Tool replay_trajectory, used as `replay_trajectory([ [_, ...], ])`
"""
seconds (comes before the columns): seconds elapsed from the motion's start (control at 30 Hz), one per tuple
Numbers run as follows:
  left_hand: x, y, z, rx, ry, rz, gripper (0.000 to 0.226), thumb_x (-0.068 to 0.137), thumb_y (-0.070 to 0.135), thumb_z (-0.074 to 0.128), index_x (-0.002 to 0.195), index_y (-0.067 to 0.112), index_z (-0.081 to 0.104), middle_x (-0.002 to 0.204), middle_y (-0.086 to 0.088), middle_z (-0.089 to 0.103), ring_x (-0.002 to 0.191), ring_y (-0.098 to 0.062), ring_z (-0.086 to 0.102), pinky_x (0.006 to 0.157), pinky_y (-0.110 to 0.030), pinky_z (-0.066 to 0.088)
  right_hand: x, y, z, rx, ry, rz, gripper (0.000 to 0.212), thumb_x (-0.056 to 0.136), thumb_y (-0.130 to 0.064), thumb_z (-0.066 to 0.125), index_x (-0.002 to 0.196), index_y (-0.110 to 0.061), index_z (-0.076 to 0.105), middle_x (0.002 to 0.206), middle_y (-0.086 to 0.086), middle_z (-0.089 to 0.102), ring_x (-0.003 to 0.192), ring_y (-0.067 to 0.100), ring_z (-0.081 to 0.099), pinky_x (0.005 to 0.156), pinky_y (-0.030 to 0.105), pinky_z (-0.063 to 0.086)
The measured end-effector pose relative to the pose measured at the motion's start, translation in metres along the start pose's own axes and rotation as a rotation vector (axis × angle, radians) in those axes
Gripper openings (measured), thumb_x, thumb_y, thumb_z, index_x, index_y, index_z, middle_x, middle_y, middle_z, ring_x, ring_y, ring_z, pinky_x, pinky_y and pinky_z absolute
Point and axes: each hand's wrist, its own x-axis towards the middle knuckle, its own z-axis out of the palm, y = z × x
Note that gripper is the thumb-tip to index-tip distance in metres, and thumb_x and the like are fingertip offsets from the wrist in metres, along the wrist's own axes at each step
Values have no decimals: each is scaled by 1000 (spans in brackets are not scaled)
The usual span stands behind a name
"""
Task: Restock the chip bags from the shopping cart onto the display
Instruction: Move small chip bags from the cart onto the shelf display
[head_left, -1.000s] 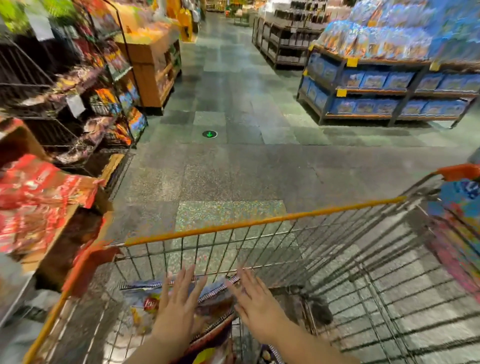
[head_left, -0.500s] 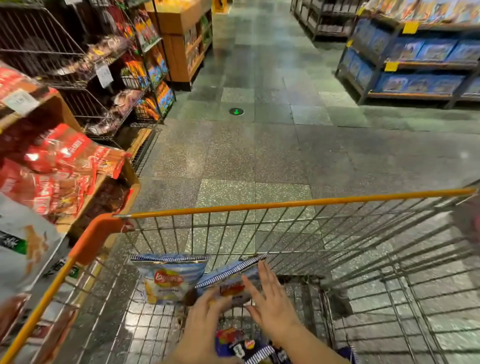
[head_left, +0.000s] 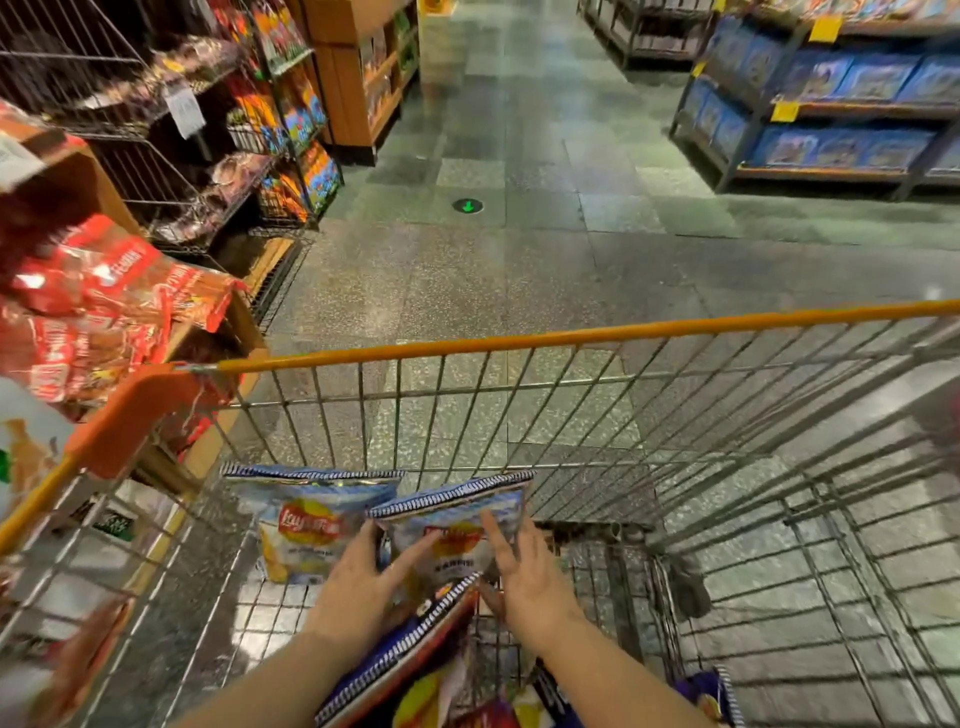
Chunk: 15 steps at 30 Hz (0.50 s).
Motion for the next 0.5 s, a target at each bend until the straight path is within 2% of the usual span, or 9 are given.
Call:
replay_trajectory([
  [0.03,3,-2,-5,41,-7,20,158,25,34,97,150,39,1,96,-32,63,80,-43,68,52,-32,55,2,1,1,9,-5,3,99,100,-42,38,93,-53,-61,155,15,-24,146,33,-9,118,41,9],
  [0.07,6,-7,-8,68,-38,44,155,33,25,97,150,36,-4,103,-34,60,87,-44,67,56,-30,55,4,0,0,3,-2,6,100,100,-42,37,90,-53,-61,157,16,-18,146,33,-2,117,39,12],
  [0.13,8,-7,-7,49,-119,1,127,71,12,79,143,34,-23,133,-38,36,122,-48,46,82,-32,51,2,-3,-5,18,4,13,99,101,-39,39,95,-52,-59,157,14,-5,140,31,20,110,37,25],
  [0.2,7,-2,-2,-48,-126,-11,106,89,20,62,135,51,-28,145,-33,18,134,-44,30,95,-36,43,-2,-8,-8,100,39,22,95,101,-32,42,104,-54,-51,157,9,3,130,28,36,101,35,34],
  [0.33,9,12,4,-160,-96,-61,98,90,44,57,132,48,-31,147,-29,12,138,-39,26,106,-30,32,-6,-7,-5,165,80,45,102,97,-10,45,114,-59,-43,161,1,-2,127,22,44,99,31,35],
  [0.43,4,14,0,-172,-45,-47,92,89,49,57,128,51,-27,147,-26,11,137,-38,27,107,-29,29,-5,-9,-5,224,116,47,97,98,-21,49,121,-52,-41,158,4,15,121,24,49,100,34,37],
  [0.5,1,19,-10,-185,-23,-36,95,90,49,56,129,59,-31,148,-25,10,139,-36,24,109,-29,27,-7,-12,-14,246,121,51,91,99,-29,48,126,-39,-39,153,7,26,121,26,49,98,35,37],
])
